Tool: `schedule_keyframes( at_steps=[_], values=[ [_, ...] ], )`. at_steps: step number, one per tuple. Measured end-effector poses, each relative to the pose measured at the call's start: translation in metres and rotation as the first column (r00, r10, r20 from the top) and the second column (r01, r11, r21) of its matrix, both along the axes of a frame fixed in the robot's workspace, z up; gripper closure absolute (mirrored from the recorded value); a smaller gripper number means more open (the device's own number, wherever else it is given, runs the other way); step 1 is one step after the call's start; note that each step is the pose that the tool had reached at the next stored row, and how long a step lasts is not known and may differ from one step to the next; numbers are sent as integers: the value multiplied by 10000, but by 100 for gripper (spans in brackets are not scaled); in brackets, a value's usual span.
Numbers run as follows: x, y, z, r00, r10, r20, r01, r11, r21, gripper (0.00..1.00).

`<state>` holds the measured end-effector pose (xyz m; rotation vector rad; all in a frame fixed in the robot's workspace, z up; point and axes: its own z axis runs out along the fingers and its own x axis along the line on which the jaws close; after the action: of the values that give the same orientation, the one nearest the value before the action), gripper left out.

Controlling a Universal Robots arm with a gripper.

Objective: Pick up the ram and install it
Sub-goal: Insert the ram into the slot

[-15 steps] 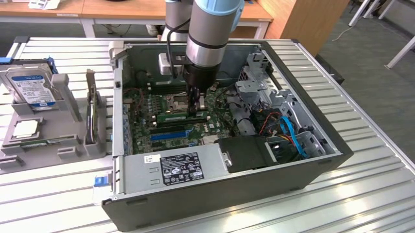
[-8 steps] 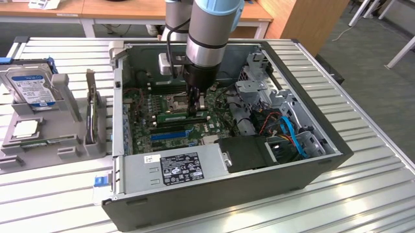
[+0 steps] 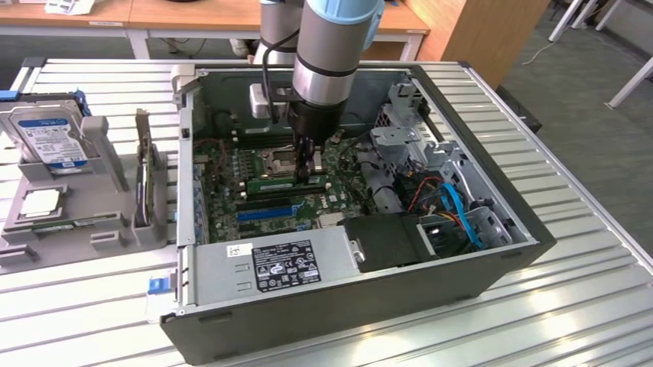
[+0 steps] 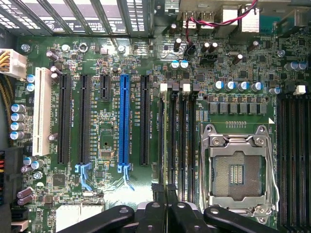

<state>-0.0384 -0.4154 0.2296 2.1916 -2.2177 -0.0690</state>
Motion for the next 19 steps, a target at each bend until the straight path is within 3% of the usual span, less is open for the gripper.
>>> schedule_keyframes(
  at_steps=[19],
  values=[
    [-1, 0, -31, 10000, 0, -1, 0, 10000, -1, 88]
  ],
)
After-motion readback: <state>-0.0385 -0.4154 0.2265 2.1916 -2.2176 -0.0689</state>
